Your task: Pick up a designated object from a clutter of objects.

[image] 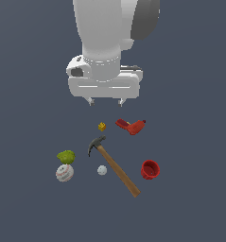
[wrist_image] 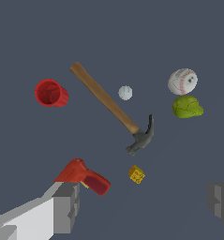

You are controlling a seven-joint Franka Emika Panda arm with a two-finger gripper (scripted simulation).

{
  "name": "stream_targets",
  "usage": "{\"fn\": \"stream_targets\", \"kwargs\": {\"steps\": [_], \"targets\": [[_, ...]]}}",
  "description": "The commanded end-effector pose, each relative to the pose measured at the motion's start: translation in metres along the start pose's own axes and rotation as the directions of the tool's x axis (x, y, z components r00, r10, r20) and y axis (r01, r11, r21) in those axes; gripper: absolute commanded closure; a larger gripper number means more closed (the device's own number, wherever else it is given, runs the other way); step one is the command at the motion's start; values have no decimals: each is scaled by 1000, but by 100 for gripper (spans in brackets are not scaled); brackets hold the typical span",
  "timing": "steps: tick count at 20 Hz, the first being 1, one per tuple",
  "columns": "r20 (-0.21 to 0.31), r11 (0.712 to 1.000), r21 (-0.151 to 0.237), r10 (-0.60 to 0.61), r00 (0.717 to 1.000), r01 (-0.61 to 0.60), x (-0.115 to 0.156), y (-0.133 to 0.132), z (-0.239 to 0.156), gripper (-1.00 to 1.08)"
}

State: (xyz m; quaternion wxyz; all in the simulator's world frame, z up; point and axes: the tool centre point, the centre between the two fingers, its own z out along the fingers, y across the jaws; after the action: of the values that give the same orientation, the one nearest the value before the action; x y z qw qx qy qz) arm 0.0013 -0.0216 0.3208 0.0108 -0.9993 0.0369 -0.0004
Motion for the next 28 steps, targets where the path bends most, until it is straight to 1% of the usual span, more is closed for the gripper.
{"fn": "stream_targets", "kwargs": {"steps": [1,5,8,11,14,17,20,23,28], "targets": [[1,999,3,33,999,-33,6,4,4,-92],[2,993,8,115,993,-115,22,14,14,-92],[4,981,12,195,981,-195,37,24,25,-92],[6,957,15,290,957,-290,54,37,40,-92],[8,919,17,394,919,-394,73,53,58,-92],[9,870,16,493,870,-493,89,70,77,-92],[9,811,14,585,811,-585,105,88,97,-92],[7,743,10,669,743,-669,119,106,119,-92],[0,618,2,786,618,-786,137,136,157,-92]]}}
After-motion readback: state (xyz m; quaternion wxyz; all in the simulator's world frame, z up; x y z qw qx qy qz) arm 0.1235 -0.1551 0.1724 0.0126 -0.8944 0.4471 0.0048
